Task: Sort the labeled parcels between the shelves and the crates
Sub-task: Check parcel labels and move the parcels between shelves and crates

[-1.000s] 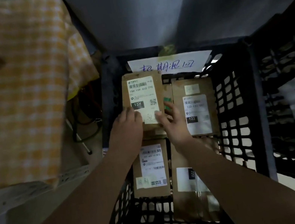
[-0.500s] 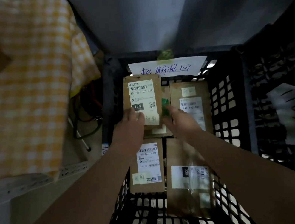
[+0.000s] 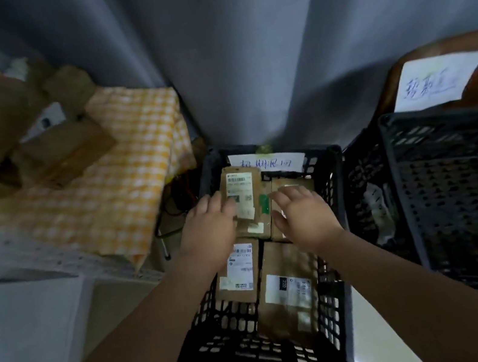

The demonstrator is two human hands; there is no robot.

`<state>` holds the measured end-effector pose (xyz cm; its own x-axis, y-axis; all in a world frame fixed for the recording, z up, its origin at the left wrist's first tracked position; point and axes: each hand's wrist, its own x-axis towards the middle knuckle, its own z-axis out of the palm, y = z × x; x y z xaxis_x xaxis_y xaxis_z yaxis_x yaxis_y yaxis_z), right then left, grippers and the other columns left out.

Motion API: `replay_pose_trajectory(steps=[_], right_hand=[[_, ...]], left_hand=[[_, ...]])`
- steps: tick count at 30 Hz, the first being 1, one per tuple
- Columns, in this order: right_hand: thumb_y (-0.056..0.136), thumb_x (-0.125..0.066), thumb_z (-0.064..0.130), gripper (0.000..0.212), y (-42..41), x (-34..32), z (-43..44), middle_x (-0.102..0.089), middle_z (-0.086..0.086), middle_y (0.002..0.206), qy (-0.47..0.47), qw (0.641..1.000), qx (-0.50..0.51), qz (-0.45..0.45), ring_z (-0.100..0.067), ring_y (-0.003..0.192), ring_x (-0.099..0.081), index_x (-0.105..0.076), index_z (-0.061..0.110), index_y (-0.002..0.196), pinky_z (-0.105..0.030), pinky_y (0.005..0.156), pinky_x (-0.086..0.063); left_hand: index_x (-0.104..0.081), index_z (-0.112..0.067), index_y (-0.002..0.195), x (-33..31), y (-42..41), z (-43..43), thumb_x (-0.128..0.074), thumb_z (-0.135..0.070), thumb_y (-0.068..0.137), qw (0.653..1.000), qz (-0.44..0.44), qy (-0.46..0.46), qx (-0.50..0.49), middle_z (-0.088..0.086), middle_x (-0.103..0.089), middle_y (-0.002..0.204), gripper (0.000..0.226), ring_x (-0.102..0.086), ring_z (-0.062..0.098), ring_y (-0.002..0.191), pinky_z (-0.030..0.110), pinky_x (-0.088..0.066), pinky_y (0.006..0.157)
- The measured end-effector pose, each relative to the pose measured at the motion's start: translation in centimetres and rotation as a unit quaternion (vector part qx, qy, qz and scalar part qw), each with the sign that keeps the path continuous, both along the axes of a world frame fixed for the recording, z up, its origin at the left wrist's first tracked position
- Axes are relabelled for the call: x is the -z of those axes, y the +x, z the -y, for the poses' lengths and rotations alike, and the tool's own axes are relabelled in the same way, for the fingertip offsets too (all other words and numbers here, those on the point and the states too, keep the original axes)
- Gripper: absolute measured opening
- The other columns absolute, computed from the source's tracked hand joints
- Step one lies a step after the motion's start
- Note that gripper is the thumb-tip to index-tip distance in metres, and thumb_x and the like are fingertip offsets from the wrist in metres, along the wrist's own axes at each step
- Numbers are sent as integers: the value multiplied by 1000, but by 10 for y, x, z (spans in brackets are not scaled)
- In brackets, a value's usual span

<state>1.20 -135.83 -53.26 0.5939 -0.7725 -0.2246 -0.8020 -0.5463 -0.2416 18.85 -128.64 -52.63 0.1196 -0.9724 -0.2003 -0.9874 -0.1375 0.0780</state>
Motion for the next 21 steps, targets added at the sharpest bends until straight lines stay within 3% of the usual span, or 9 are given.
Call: replay_pose_trajectory(steps=[4,7,14,21], right_hand=[[98,-41,35,45,-28,-67,-32,-46,-6,141,-65,994,-69,46,-27,131,-37,-43,17,139,-39,108,-30],[97,-43,34,44,-45,-114,-55,-48,-8,140,-108,984,-115,84,-27,131,-40,-47,14,136,-40,107,-29],[97,-41,36,45,-63,-195,-132,-50,-7,139,-132,955,-226,142,-28,129,-41,-46,16,138,-43,107,-34],[97,-47,32,41,-34,-240,-219,-57,-7,131,-158,906,-329,217,-27,123,-48,-53,13,133,-40,102,-38]], left_hand=[[-25,-19,148,-70,-38,-47,-37,-35,99,998,25,-47,-39,7,-24,154,52,-18,25,141,39,-20,112],[-35,-17,143,-116,-66,-87,-39,-37,98,993,61,-90,-49,8,-34,149,49,-28,25,137,39,-27,109],[-63,-3,115,-208,-108,-200,-67,-20,84,964,88,-216,-125,20,-63,113,36,-59,38,105,46,-48,85],[-68,-4,103,-256,-120,-314,-77,-20,72,931,157,-234,-230,18,-68,102,36,-65,36,93,43,-53,76]])
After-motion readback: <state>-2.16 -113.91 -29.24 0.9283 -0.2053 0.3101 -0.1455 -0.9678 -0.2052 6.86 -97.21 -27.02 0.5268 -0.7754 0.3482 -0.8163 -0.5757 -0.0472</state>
